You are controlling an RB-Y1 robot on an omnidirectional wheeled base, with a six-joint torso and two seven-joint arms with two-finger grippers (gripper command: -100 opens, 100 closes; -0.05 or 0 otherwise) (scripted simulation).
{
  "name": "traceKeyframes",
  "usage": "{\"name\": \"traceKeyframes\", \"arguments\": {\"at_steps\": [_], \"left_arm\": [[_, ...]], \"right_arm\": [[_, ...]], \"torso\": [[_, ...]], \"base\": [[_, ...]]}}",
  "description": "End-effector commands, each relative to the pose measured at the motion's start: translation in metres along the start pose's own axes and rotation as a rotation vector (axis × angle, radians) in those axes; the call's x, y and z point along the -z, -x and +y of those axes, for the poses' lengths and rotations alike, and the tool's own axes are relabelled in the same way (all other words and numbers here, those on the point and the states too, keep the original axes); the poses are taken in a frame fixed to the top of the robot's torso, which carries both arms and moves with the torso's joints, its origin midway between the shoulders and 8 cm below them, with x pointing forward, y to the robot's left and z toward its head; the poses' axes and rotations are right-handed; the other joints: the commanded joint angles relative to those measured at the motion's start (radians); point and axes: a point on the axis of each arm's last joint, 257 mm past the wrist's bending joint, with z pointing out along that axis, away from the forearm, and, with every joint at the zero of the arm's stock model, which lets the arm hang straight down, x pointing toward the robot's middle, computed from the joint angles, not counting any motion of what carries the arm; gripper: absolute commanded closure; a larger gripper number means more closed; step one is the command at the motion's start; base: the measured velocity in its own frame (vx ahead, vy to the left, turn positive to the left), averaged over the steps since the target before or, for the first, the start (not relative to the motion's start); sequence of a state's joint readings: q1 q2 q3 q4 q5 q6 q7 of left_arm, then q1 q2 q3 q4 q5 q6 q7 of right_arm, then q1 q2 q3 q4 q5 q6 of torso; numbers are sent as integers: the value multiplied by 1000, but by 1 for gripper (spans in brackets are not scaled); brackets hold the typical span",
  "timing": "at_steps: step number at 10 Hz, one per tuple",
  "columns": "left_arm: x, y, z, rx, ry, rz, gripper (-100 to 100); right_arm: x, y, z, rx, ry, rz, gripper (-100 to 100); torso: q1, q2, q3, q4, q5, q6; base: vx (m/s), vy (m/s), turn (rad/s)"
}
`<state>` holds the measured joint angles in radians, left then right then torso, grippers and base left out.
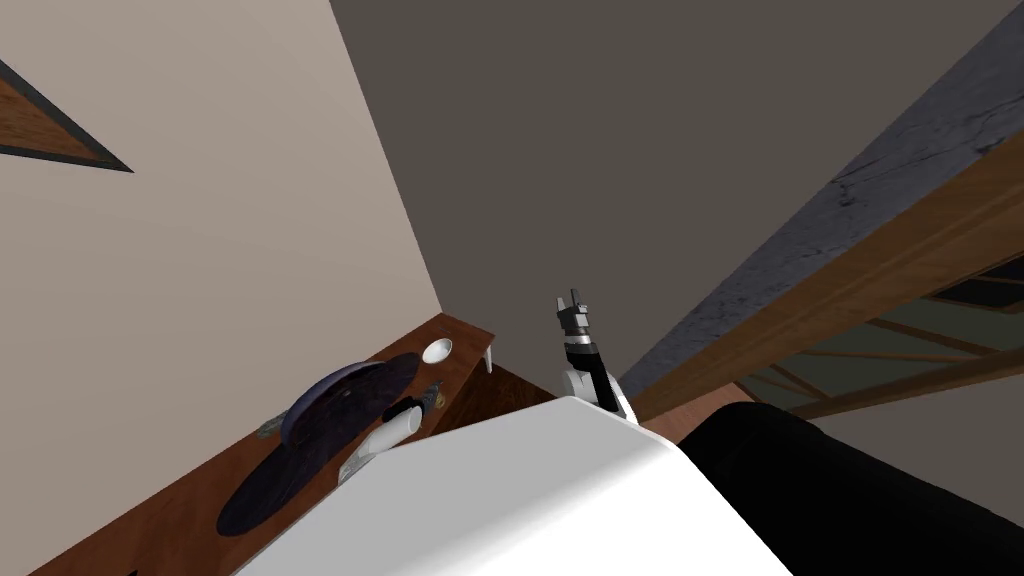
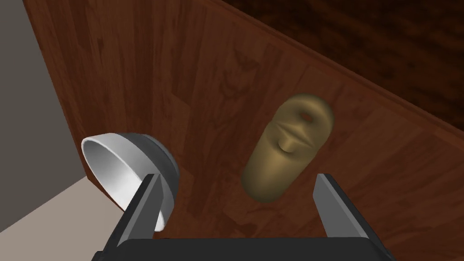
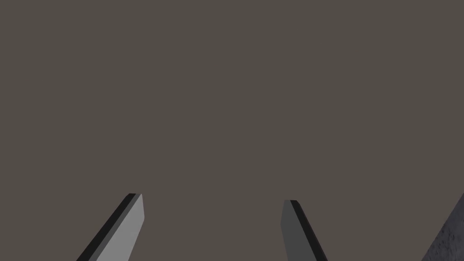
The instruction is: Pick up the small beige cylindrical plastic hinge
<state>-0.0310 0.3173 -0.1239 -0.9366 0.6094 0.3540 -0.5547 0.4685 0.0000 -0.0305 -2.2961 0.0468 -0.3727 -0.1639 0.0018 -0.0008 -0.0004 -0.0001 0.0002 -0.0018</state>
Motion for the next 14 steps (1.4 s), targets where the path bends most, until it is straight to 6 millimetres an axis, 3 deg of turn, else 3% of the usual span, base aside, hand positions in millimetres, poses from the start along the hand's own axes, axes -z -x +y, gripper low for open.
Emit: {"name": "traceKeyframes", "arguments": {"at_steps": [1,6,14], "left_arm": [[-2,3,16,-13,53,19,-100],[-2,12,75,-23,229,60,-100],[14,32,129,-28,412,106,-100]], "right_arm": [[0,0,0,0,0,0,0],[0,0,0,0,0,0,0],[0,0,0,0,0,0,0]], "torso": [[0,0,0,0,0,0],[1,-1,0,0,0,0],[1,-1,0,0,0,0]], "base": [[6,21,-246],[9,29,-195],[12,27,-170]]}}
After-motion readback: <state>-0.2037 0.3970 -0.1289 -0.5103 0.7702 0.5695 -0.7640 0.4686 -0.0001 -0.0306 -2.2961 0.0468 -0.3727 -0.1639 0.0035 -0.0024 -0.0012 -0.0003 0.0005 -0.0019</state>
